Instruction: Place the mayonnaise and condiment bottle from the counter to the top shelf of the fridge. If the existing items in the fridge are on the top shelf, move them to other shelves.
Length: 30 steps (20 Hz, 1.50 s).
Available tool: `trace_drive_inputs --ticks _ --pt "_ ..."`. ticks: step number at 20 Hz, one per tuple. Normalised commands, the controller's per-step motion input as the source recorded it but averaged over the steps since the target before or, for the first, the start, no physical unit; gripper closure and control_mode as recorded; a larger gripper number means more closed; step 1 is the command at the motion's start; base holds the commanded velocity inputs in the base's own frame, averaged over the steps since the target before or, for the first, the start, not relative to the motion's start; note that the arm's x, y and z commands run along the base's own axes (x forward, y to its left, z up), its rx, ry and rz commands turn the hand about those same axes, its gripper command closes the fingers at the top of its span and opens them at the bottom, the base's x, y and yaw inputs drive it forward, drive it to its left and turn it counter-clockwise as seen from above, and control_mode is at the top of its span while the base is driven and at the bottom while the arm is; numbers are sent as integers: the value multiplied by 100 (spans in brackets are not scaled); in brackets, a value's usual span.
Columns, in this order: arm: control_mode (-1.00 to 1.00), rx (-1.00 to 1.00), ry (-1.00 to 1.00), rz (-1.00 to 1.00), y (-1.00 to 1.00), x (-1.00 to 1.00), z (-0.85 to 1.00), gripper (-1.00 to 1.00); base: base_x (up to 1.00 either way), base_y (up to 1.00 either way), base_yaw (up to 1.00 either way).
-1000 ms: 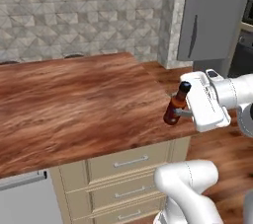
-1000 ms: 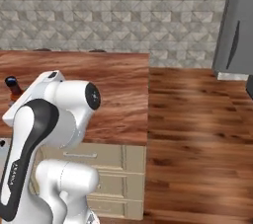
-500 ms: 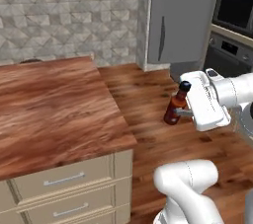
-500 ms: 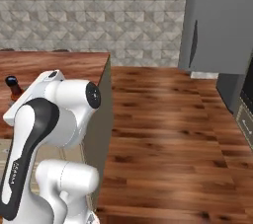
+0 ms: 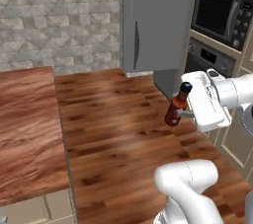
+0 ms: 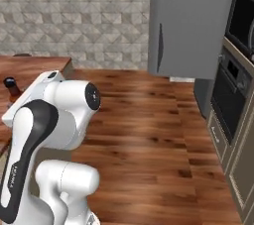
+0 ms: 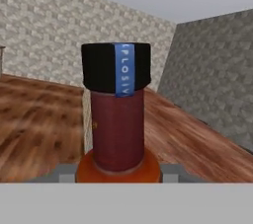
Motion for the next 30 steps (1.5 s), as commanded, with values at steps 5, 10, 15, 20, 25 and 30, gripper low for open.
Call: trace_drive_inputs --ticks 5,10,15,20,25,30 --pt "100 0 0 0 0 0 0 100 100 -31 0" --pt "100 0 0 0 0 0 0 100 100 19 0" --pt "100 0 0 0 0 0 0 100 100 53 0" --pt "100 0 0 0 0 0 0 100 100 55 0" --pt "100 0 0 0 0 0 0 100 100 44 0" --pt "100 0 0 0 0 0 0 100 100 46 0"
